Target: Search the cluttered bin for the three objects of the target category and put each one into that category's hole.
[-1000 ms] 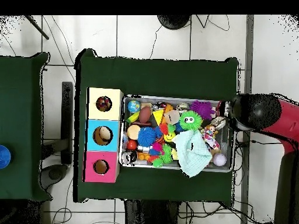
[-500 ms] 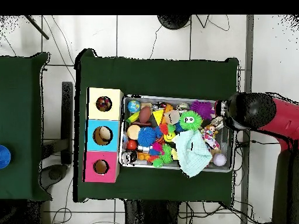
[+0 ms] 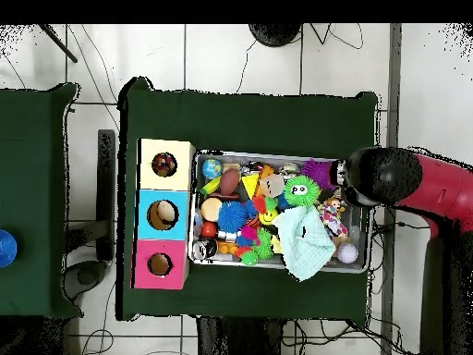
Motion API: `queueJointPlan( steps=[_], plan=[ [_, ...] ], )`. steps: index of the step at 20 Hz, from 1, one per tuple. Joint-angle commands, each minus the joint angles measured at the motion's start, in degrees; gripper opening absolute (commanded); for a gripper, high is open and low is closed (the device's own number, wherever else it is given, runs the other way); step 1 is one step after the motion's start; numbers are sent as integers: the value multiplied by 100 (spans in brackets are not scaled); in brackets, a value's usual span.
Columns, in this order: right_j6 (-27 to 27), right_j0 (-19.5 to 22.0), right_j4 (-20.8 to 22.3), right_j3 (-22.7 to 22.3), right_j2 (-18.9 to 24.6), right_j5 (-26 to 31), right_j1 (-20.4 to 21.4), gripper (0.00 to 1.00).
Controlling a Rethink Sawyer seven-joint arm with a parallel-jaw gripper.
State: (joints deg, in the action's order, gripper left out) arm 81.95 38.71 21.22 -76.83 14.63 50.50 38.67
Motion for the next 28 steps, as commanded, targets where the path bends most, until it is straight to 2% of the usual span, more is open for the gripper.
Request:
queueJointPlan(
  steps=[1, 5, 18, 23, 28],
  plan=[
    [-417, -257, -29, -565, 293, 759, 72, 100],
    [-349, -342, -65, -579, 235, 865, 180, 100],
    [-174, -354, -121, -743, 216, 385, -49, 100],
    [-315, -352, 139, -608, 209, 88, -243, 100],
    [-218, -409, 398, -431, 95, -183, -484, 100]
  ],
)
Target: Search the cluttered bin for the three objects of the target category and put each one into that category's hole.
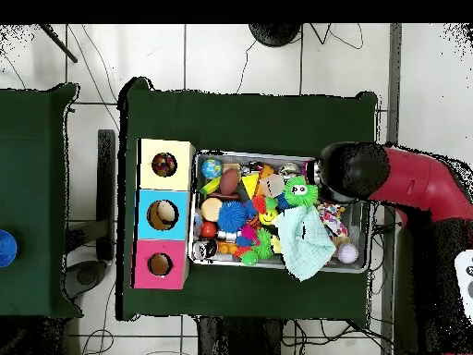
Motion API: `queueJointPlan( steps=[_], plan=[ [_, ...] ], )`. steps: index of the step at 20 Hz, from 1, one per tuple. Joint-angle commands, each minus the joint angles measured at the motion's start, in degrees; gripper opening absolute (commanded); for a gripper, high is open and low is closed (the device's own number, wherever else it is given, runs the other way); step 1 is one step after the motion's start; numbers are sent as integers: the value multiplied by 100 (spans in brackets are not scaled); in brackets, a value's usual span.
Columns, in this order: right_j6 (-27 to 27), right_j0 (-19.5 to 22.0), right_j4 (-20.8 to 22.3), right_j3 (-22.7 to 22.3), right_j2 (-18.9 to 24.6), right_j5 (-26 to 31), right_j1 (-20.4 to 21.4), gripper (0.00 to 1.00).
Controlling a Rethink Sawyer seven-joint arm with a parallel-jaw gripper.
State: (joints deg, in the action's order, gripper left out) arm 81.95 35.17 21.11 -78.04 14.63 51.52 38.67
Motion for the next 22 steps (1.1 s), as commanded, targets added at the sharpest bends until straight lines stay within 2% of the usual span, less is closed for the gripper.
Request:
queueJointPlan(
  steps=[1, 13, 22],
  plan=[
    [-188, -62, 449, -275, 73, -313, -539, 100],
    [-28, 100, 568, -268, 60, -689, -1040, 100],
    [130, 75, 589, -280, -119, -840, -1233, 100]
  ],
)
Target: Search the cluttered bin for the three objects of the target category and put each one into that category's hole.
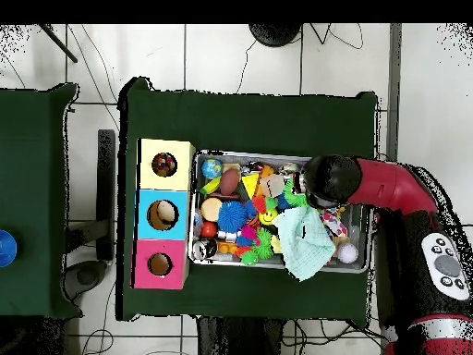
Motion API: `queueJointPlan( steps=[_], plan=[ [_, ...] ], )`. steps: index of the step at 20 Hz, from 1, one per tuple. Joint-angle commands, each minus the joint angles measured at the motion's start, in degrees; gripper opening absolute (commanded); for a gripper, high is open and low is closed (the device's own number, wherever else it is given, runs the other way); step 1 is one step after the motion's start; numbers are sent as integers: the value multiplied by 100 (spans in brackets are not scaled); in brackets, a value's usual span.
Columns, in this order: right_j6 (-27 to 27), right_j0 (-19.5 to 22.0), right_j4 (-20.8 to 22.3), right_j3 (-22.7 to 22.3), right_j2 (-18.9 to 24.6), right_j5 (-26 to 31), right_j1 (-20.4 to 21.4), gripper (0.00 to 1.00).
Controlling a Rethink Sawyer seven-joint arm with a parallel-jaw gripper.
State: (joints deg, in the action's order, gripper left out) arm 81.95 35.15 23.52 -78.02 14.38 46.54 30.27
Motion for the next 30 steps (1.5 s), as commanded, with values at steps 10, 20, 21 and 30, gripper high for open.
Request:
queueJointPlan(
  steps=[10, 20, 21, 30],
  plan=[
    [-394, -308, 643, 435, -459, 740, -362, 100],
    [-1301, -345, 352, 1348, 135, 1917, 276, 100],
    [-1335, -291, 250, 1297, 226, 1948, 384, 100],
    [-1887, 48, -19, 1052, 327, 3090, 1281, 100]
  ],
)
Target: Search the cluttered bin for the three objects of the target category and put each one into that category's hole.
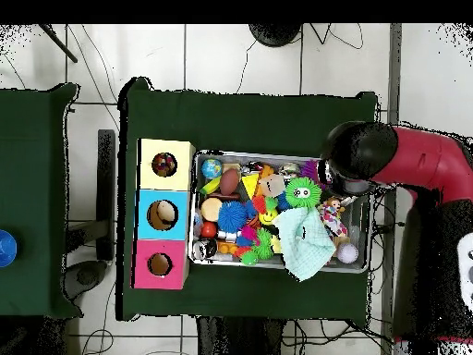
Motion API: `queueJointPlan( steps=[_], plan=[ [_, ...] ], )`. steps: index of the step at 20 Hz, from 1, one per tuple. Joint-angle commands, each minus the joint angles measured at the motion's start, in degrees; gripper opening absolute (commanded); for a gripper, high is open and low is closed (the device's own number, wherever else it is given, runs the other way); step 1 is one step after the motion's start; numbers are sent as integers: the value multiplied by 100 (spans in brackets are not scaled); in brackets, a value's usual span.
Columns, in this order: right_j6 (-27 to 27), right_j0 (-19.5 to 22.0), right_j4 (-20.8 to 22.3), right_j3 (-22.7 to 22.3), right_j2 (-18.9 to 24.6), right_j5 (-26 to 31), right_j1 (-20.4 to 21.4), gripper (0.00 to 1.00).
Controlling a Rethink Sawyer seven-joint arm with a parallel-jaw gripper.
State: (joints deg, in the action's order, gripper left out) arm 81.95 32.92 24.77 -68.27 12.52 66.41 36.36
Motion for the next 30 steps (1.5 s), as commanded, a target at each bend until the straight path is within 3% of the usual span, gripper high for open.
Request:
queueJointPlan(
  steps=[1, 7, 13, 18, 20, 24, 30],
  plan=[
    [-1927, 337, -151, -10, 539, 1063, 738, 100],
    [-1657, 567, -276, -881, 670, 360, 1049, 100],
    [-1634, 1051, -526, -1920, 730, -421, 1712, 100],
    [-1453, 1310, -700, -2517, 867, -721, 1733, 100],
    [-1329, 1233, -465, -2613, 758, -680, 1730, 100],
    [-1039, 1316, -590, -3159, 807, -1077, 1849, 100],
    [-294, 1103, -741, -3845, 602, -1527, 2372, 100]
  ],
)
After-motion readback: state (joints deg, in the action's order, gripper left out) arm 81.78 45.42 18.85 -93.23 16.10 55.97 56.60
